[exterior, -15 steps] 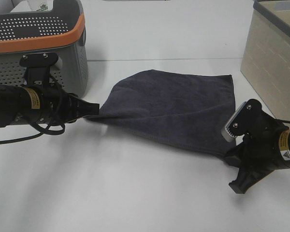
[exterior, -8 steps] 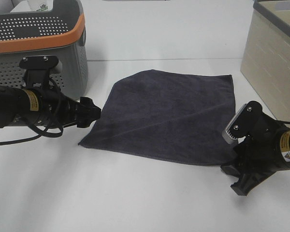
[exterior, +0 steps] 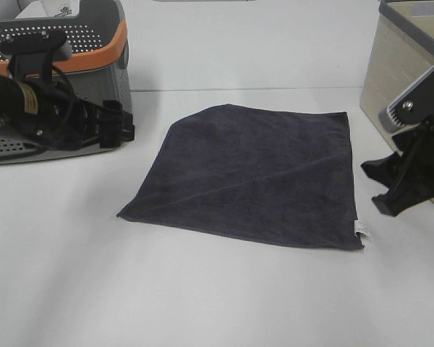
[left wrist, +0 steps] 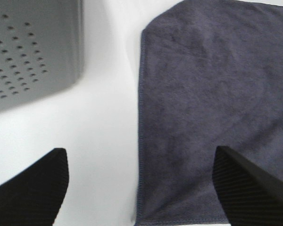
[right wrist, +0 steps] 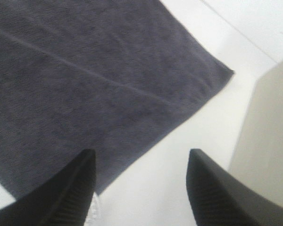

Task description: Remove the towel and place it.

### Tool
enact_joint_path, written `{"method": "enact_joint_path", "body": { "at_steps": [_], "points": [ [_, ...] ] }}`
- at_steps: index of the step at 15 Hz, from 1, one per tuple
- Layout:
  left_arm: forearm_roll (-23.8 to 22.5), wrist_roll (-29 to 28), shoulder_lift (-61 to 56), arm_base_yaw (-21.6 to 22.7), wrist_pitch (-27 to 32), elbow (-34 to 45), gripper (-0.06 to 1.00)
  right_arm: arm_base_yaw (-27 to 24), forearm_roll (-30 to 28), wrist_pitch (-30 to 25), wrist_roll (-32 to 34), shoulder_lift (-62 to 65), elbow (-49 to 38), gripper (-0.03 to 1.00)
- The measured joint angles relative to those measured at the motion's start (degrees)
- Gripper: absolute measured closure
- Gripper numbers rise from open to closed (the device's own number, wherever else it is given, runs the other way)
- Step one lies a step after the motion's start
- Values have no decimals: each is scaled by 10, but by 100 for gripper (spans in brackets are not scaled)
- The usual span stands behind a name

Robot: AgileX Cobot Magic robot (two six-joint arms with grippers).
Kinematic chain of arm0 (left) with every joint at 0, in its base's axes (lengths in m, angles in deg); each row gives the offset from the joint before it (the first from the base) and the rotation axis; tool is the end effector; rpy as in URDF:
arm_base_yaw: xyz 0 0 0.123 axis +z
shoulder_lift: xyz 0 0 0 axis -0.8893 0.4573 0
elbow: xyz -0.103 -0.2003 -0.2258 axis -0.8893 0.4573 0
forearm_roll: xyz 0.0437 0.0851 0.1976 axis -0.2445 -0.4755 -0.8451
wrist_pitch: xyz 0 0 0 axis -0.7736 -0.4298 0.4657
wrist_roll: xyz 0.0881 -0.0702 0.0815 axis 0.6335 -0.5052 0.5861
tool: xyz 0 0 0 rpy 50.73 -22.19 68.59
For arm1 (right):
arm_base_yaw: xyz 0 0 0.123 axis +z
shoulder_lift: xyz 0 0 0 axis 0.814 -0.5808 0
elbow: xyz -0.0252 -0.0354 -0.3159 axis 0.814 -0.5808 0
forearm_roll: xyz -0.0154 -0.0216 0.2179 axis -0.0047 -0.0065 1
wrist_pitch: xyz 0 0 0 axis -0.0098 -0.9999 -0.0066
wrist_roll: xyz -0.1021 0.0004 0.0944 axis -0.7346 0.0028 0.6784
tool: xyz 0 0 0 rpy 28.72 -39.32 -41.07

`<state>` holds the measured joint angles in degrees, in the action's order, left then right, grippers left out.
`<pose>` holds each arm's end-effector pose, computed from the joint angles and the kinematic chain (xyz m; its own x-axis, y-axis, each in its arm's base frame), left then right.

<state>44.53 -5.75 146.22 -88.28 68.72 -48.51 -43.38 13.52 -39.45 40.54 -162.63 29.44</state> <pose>0.3137 -0.1474 0.2200 -0.7095 0.0169 -0.7045 0.2249 0.9529 -0.2036 0.2280 0.0570 0.2241 -0.3761 -0.5912 -0.7135 -0.5253 0.7703 -0.3614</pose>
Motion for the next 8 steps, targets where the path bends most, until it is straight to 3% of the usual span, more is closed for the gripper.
{"method": "enact_joint_path", "body": {
  "at_steps": [4,6,8],
  "points": [
    [15,91,-7,1,232,-164,18,0,104,-187,-1,44,136,39],
    [54,138,-7,15,289,-240,18,0,178,-274,-1,40,212,39],
    [117,188,-7,53,303,-297,18,0,231,-358,-1,21,292,35]
  ]
}}
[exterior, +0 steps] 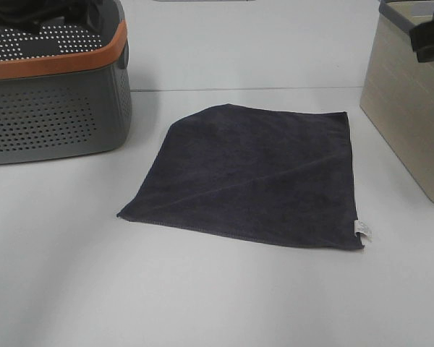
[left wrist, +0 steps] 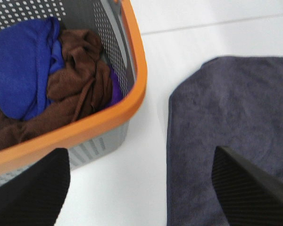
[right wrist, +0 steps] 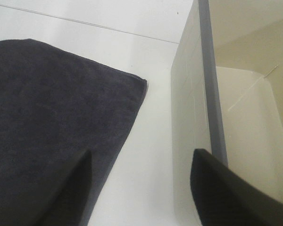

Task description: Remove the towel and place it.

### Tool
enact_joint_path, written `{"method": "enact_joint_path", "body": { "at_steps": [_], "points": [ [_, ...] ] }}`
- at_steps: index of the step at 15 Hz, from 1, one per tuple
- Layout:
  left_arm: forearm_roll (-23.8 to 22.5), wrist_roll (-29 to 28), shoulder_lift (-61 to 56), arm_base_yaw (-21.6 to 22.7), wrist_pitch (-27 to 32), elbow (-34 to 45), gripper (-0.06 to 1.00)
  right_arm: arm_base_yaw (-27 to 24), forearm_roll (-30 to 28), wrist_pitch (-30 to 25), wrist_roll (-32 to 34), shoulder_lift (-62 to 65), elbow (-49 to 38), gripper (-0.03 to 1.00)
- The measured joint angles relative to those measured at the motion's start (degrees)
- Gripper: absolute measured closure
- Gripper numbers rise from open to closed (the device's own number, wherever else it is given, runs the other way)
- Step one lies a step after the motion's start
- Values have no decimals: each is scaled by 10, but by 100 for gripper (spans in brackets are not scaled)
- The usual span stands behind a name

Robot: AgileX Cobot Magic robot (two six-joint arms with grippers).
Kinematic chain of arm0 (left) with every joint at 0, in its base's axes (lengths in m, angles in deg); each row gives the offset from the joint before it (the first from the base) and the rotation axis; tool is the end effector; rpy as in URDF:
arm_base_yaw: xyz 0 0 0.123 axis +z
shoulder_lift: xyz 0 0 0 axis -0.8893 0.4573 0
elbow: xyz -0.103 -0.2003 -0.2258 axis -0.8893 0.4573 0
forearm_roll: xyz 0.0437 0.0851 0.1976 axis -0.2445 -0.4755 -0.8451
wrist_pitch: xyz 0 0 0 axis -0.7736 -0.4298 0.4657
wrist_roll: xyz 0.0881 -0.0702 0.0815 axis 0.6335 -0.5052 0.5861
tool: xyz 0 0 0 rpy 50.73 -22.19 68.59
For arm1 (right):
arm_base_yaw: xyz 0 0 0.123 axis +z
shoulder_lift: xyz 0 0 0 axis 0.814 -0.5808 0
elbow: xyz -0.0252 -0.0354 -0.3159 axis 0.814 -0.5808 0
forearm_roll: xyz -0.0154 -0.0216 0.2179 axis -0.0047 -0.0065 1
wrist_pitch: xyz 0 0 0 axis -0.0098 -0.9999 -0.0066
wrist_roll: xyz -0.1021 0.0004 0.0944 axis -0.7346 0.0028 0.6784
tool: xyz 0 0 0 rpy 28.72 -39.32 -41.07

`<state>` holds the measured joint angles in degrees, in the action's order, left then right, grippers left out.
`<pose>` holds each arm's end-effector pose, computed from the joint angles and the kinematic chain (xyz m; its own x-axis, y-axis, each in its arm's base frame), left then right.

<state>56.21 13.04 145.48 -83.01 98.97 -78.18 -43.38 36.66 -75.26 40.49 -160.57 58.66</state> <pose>0.3575 -0.1255 0.3304 -0.6834 0.0587 -0.7276 0.1961 0.9749 -0.1055 0.2613 0.0301 0.3308 -0.5998 -0.2183 -0.7698 -0.1364 0.9759 -0.1705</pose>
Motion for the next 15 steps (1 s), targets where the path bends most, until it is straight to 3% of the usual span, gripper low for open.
{"method": "enact_joint_path", "body": {
  "at_steps": [3,5,7,10,13,15],
  "points": [
    [86,71,0,55,62,-64,18,0,43,-109,-34,-38,111,27],
    [107,92,0,92,100,-103,18,0,67,-175,-66,-64,186,25],
    [110,109,-2,132,144,-142,15,0,85,-277,-92,-112,292,24],
    [111,141,-9,173,204,-156,14,0,86,-376,-111,-166,404,24],
    [105,148,-18,199,284,-156,14,0,89,-411,-127,-191,449,24],
    [61,147,-32,208,341,-157,14,-1,107,-416,-127,-191,450,24]
  ]
}}
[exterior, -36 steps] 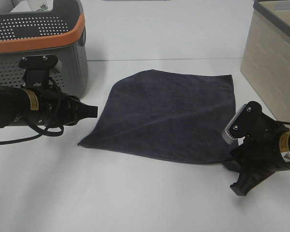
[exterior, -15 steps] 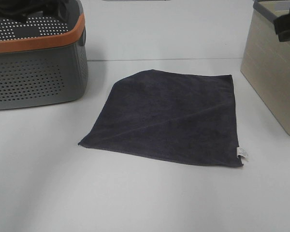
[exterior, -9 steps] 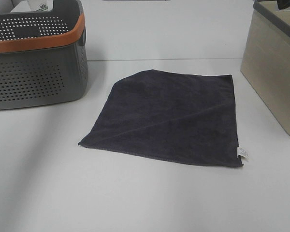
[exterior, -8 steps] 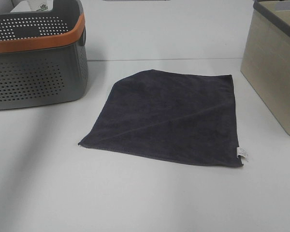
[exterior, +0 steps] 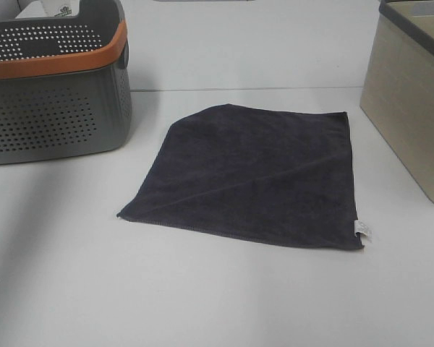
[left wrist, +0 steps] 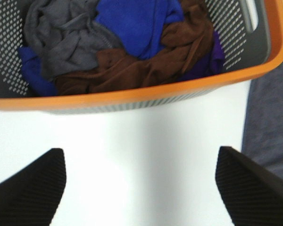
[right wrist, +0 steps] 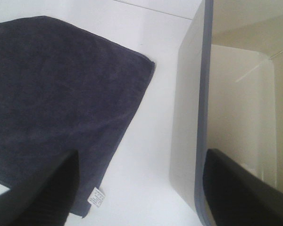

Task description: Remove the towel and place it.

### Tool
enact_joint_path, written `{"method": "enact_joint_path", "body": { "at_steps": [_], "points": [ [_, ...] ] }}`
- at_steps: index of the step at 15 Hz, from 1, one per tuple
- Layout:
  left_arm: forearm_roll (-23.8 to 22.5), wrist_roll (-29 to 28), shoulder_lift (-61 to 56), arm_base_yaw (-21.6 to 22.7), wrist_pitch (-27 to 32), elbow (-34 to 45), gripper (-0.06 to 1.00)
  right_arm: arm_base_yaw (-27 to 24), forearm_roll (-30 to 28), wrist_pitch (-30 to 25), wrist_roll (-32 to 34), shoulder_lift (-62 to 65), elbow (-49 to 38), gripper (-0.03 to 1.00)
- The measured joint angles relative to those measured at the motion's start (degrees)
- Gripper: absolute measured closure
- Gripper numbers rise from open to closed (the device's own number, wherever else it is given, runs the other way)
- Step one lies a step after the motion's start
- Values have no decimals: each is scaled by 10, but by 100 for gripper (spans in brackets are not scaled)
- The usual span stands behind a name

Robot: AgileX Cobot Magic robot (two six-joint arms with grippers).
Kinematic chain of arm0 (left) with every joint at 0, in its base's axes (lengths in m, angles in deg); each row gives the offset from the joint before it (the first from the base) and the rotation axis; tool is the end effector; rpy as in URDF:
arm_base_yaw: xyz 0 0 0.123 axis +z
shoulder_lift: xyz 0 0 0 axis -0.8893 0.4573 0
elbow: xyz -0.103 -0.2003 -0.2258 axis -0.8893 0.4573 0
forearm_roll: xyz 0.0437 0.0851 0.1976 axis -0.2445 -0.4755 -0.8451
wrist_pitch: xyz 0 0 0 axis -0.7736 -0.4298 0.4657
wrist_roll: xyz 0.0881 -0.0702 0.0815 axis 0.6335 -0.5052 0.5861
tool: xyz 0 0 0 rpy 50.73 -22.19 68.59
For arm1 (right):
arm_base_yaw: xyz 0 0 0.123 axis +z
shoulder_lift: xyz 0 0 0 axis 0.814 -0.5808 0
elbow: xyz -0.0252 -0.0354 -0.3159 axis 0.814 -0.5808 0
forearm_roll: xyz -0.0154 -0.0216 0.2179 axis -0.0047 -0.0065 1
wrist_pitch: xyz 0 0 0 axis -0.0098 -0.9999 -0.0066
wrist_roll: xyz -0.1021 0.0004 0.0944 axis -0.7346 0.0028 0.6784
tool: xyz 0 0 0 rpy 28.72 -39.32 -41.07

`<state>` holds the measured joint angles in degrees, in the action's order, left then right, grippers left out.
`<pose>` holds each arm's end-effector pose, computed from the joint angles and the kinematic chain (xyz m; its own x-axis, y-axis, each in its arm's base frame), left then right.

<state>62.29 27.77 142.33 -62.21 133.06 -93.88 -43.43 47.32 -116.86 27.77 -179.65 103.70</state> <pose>0.3252 -0.0006 0.3809 -0.8482 -0.0090 -0.5295 0.0042 0.9997 -0.0238 0.3225 0.0451 0.4045 -0.7928 -0.2395 -0.5605 -0.1865 0.9708 -0.1510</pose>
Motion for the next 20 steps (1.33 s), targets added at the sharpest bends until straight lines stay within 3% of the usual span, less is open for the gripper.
{"method": "enact_joint_path", "body": {
  "at_steps": [3,5,9,13,16,17,20],
  "points": [
    [-82,-39,-58,4,19,44,14,0,27,0,-10,15,-14,24],
    [-93,-53,-141,4,19,122,14,0,32,-2,-14,50,-41,24],
    [-44,-50,-299,4,-16,295,14,0,54,-2,-14,144,-156,24],
    [2,-42,-445,4,-26,421,14,0,77,25,-14,269,-341,24],
    [10,-39,-524,4,-28,485,14,0,77,53,-14,343,-450,24],
    [10,-39,-590,4,-28,536,14,0,77,77,-14,405,-529,24],
    [12,-34,-676,4,-29,590,14,0,77,109,-14,482,-612,24]
  ]
}}
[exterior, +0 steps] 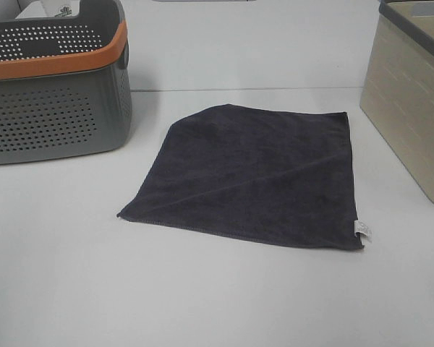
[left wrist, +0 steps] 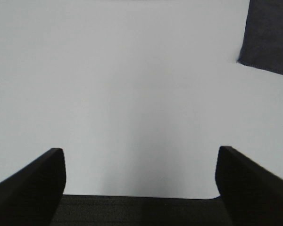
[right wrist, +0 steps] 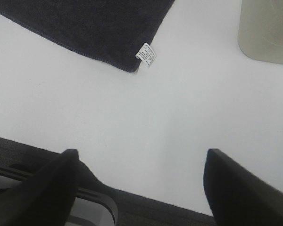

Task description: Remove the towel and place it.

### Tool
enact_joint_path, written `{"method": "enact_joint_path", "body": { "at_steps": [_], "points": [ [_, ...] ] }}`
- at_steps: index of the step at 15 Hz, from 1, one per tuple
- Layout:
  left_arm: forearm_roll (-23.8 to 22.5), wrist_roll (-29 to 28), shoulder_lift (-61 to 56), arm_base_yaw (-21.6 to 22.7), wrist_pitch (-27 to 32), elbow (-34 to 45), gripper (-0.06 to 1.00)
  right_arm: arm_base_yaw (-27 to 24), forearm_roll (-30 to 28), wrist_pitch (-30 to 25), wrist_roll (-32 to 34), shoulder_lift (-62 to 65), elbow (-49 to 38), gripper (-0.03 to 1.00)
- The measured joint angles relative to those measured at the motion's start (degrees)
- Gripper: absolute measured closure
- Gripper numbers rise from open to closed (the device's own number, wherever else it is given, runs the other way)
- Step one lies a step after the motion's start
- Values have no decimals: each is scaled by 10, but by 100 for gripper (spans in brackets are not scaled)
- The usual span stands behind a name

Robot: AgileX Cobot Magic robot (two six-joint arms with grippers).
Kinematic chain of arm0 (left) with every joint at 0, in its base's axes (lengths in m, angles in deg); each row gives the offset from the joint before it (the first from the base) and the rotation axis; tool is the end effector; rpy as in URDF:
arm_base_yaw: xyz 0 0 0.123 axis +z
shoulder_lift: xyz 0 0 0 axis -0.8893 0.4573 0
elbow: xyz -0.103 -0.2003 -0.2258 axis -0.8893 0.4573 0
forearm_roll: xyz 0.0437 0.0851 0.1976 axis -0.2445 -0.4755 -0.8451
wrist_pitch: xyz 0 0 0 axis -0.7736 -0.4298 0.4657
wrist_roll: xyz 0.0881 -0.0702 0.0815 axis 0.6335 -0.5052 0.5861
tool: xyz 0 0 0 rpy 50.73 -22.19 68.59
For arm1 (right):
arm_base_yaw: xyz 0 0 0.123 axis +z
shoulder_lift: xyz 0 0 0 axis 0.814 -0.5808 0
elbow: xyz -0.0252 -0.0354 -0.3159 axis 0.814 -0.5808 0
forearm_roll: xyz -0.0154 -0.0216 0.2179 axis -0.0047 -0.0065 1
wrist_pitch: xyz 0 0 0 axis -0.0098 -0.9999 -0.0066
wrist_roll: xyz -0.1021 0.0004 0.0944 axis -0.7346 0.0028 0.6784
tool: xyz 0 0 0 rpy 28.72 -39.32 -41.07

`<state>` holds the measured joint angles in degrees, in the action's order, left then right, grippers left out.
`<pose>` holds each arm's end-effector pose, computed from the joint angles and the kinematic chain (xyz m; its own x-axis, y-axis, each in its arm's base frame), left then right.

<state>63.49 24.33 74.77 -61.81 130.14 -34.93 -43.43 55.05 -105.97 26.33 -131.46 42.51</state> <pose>0.0187 -0.0060 0.2707 -0.7242 -0.0832 -0.6846 -0.0369 0.9959 -0.0821 0.0826 0.0161 0.2780 -0.8137 -0.2224 -0.5370 -0.2429 0.9695 -0.0334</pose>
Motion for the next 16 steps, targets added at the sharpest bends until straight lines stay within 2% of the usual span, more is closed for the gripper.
{"method": "enact_joint_path", "body": {
  "at_steps": [3,7,16],
  "points": [
    [1,22,-93,0,-11,40,14,0,5,24,0,83,-69,24],
    [3,22,-182,0,-23,52,14,0,16,25,0,156,-84,24],
    [14,22,-230,0,-41,62,18,0,45,-13,-30,352,-100,24]
  ]
}}
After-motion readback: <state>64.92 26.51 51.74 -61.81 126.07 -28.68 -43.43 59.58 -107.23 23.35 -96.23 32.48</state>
